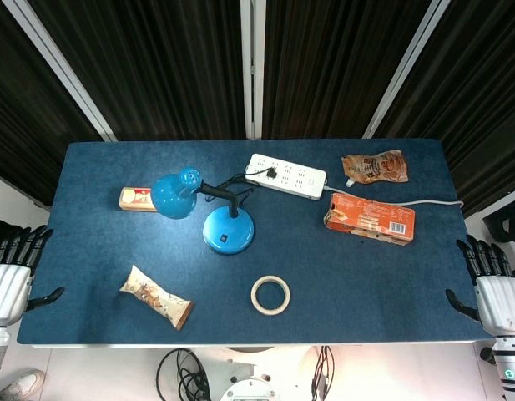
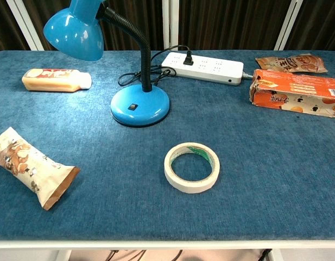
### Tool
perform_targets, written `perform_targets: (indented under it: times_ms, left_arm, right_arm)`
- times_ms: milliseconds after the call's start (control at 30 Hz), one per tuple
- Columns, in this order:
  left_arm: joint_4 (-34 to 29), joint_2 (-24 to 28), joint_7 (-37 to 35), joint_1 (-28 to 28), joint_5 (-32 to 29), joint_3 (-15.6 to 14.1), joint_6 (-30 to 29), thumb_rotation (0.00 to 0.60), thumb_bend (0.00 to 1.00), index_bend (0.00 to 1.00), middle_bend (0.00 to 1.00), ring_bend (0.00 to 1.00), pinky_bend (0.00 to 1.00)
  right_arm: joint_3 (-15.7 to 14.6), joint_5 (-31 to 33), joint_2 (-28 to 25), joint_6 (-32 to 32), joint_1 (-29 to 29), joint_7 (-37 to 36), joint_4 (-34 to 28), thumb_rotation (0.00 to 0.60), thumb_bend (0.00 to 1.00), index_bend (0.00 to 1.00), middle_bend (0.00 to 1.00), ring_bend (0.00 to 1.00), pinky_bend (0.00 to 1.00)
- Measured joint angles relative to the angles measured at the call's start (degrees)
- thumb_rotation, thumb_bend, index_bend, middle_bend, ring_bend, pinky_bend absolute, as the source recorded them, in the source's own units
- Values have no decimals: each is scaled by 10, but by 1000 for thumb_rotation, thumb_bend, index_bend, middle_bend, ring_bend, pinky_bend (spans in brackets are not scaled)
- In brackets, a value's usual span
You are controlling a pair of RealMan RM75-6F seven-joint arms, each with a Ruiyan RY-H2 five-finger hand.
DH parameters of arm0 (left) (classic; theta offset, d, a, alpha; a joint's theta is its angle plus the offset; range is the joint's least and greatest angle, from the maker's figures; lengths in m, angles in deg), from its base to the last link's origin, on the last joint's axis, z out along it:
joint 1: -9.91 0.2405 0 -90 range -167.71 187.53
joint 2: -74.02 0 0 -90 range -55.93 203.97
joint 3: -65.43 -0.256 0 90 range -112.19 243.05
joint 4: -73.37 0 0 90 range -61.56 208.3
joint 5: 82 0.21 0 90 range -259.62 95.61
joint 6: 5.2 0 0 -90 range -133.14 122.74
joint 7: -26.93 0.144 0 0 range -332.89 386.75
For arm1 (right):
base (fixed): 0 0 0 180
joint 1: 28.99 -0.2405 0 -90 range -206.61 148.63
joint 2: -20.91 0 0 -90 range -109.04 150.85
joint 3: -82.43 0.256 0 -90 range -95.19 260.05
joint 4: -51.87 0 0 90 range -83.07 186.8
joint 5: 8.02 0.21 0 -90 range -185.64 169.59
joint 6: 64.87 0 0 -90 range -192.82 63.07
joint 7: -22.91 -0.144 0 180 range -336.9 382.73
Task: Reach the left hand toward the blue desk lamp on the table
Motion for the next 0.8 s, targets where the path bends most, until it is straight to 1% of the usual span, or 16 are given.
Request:
perform_targets:
  times_ms: [267, 467, 567, 700, 800]
  left_arm:
    - [-4, 1, 6, -2, 6, -3, 5, 600, 33, 42, 22, 0, 0]
    - [-18, 1, 11, -23, 27, -6, 30, 600, 33, 41, 22, 0, 0]
    - [-28, -4, 20, -42, 38, -6, 55, 600, 33, 41, 22, 0, 0]
    - [-36, -21, 21, -78, 44, -7, 111, 600, 25, 44, 18, 0, 0]
    - [-35, -42, 4, -113, 41, -2, 163, 600, 18, 100, 7, 0, 0]
  right_arm:
    - [-2, -3, 0, -2, -1, -4, -1, 600, 211, 0, 0, 0, 0]
    - [2, -2, -3, -9, -7, -5, -7, 600, 211, 0, 0, 0, 0]
    - [2, -5, -4, -12, -11, 0, -12, 600, 211, 0, 0, 0, 0]
    - [0, -11, -7, -14, -12, -4, -16, 600, 210, 0, 0, 0, 0]
    - [-1, -14, -11, -11, -11, -18, -16, 600, 210, 0, 0, 0, 0]
